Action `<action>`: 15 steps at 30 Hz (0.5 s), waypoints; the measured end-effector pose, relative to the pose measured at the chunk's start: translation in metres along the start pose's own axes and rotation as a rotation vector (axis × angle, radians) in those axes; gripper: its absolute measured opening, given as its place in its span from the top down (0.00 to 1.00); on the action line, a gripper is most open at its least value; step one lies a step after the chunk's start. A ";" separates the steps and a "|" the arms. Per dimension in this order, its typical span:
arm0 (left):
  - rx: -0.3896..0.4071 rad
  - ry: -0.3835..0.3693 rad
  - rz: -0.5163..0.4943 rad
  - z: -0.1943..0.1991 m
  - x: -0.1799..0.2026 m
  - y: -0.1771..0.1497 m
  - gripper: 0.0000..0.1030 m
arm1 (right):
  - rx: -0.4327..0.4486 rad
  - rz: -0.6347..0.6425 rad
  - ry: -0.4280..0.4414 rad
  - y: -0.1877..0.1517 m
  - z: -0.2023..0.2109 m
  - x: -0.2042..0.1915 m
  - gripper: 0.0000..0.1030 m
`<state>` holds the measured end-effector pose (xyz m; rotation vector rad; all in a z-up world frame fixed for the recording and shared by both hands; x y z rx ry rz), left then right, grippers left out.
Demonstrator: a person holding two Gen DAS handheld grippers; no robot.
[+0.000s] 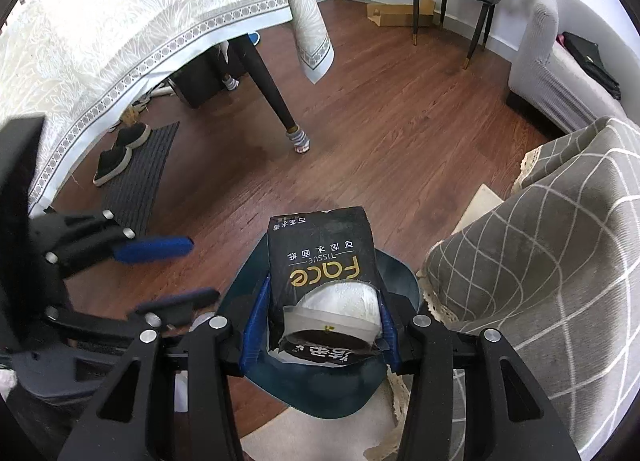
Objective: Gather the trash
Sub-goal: 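Open the left gripper to drop the cap while the right gripper releases the tissue pack into the bin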
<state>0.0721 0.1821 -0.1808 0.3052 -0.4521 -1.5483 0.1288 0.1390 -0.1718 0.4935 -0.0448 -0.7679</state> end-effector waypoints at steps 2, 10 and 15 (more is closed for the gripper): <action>0.020 -0.001 0.006 0.005 -0.001 0.004 0.62 | -0.013 0.000 0.000 -0.004 -0.005 0.000 0.54; 0.100 -0.003 0.029 0.029 -0.004 0.023 0.71 | -0.078 0.009 0.000 -0.019 -0.028 -0.005 0.54; 0.138 -0.011 0.047 0.041 -0.001 0.036 0.72 | -0.117 0.011 -0.016 -0.033 -0.036 -0.003 0.42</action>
Point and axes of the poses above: each gripper's, at about its wrist camera, not at the fingertips, and z roughly against the way its jaws point, x to its right, y to its top, the point moved 7 cm from there along -z, roughly the way its jaws point, and after that the axes turned 2 degrees about y, right-handed, at the moved point
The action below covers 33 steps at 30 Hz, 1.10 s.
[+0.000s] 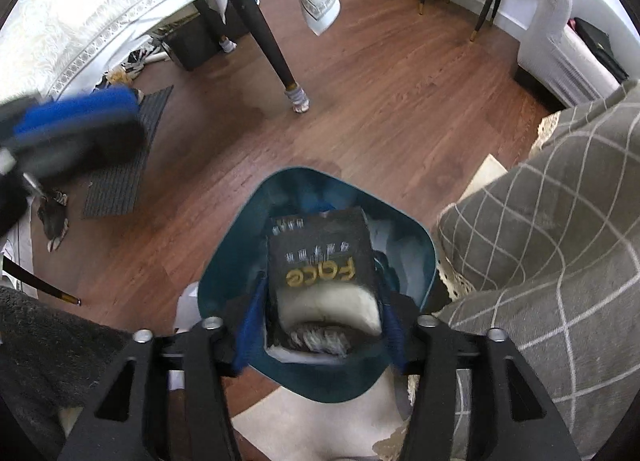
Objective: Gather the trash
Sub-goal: 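Open the left gripper to drop the cap while the right gripper releases the tissue pack into the bin, then move both tools back to the table toward the tape roll and paper box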
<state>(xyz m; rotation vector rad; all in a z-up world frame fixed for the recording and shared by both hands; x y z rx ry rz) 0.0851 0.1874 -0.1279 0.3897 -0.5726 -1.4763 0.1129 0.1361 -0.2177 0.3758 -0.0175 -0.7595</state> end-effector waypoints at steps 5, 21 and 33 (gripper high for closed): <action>0.033 -0.004 0.007 0.008 0.007 0.012 0.72 | -0.012 -0.005 0.007 -0.010 0.002 0.004 0.41; 0.153 0.022 0.003 0.040 0.030 0.053 0.72 | 0.116 0.027 0.095 -0.011 0.060 -0.003 0.58; 0.231 0.031 0.011 0.060 0.050 0.082 0.72 | 0.336 -0.052 0.064 0.000 0.148 0.044 0.63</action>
Point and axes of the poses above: each gripper's, at about its wrist camera, not at the fingertips, and z roughly against the way its jaws point, x to its right, y to its top, the point moved 7 cm from there along -z, roughly the way its jaws point, and after that the axes turned 2 degrees about y, right-handed, at the moved point
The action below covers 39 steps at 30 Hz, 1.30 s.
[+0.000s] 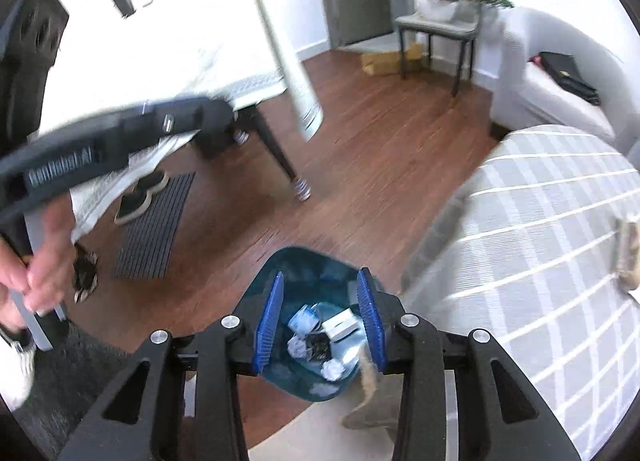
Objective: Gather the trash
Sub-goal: 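Move both tools back to the table toward the tape roll and paper box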
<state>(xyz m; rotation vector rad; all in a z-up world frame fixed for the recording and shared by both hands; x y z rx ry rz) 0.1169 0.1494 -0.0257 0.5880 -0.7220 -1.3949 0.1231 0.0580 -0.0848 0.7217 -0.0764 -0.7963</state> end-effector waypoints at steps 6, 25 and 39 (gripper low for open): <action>0.020 -0.051 -0.030 0.000 0.038 0.008 0.69 | 0.078 -0.069 -0.071 0.001 0.042 0.047 0.63; -0.037 -0.257 -0.175 -0.052 0.184 0.005 0.61 | 0.182 -0.293 -0.266 -0.027 0.132 0.206 0.63; -0.149 -0.357 -0.269 -0.110 0.242 -0.011 0.60 | 0.121 -0.445 -0.321 -0.009 0.113 0.284 0.71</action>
Point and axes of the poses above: each gripper's, at about its wrist camera, not at the fingertips, and z roughly against the way its jaws point, x to its right, y to its top, the point moved 7 cm from there along -z, roughly the way its jaws point, and after that the axes turned 2 degrees about y, right-handed, at the moved point
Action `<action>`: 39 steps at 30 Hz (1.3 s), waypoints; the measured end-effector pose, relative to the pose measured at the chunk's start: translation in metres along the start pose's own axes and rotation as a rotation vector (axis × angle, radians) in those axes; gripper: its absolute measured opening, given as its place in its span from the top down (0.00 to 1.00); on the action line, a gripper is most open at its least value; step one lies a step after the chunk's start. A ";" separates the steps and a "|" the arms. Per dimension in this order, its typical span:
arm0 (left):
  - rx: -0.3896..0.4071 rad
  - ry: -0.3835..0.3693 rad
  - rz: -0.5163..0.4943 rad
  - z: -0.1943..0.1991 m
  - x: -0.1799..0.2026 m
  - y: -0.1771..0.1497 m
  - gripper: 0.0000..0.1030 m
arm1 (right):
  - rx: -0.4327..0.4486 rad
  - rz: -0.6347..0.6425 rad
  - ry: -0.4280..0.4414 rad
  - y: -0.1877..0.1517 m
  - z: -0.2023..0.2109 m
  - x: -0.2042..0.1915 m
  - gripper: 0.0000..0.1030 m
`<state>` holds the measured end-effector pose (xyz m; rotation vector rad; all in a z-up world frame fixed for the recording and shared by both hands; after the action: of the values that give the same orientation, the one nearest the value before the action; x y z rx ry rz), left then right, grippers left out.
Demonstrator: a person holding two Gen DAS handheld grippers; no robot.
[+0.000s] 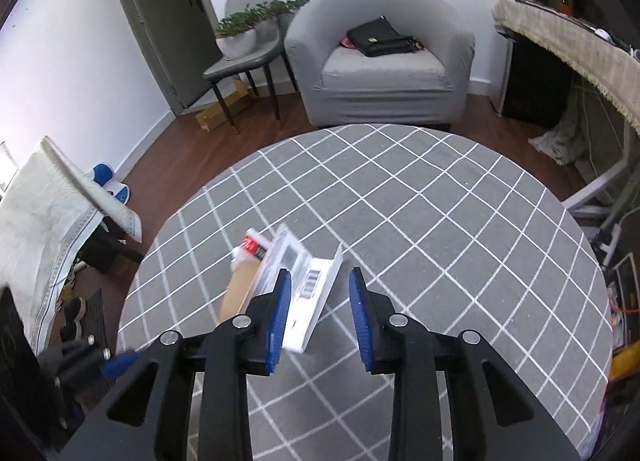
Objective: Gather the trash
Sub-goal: 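Move both tools back to the table toward the tape roll and paper box, then grasp the white SanDisk box with the right gripper while the left gripper grasps the tape roll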
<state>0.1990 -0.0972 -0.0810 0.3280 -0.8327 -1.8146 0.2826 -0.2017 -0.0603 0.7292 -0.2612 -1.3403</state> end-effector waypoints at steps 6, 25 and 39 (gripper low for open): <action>-0.028 -0.027 -0.031 -0.016 0.005 -0.001 0.60 | -0.055 -0.023 -0.027 0.012 -0.033 0.003 0.78; -0.015 -0.109 0.032 -0.024 0.029 0.008 0.60 | 0.033 0.029 -0.074 -0.012 -0.004 0.003 1.00; -0.010 -0.097 0.029 -0.028 0.061 -0.007 0.52 | 0.123 -0.019 -0.077 -0.021 0.038 0.010 1.00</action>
<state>0.1860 -0.1617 -0.0964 0.2212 -0.8906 -1.8184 0.2464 -0.2249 -0.0467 0.7853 -0.4013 -1.3809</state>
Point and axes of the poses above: each gripper's, at about its wrist camera, not at the fingertips, and z roughly against the way its jaws point, x to its right, y to its top, the point moved 7 cm from there along -z, roughly the way its jaws point, and after that the axes turned 2 degrees about y, right-handed, at the moved point
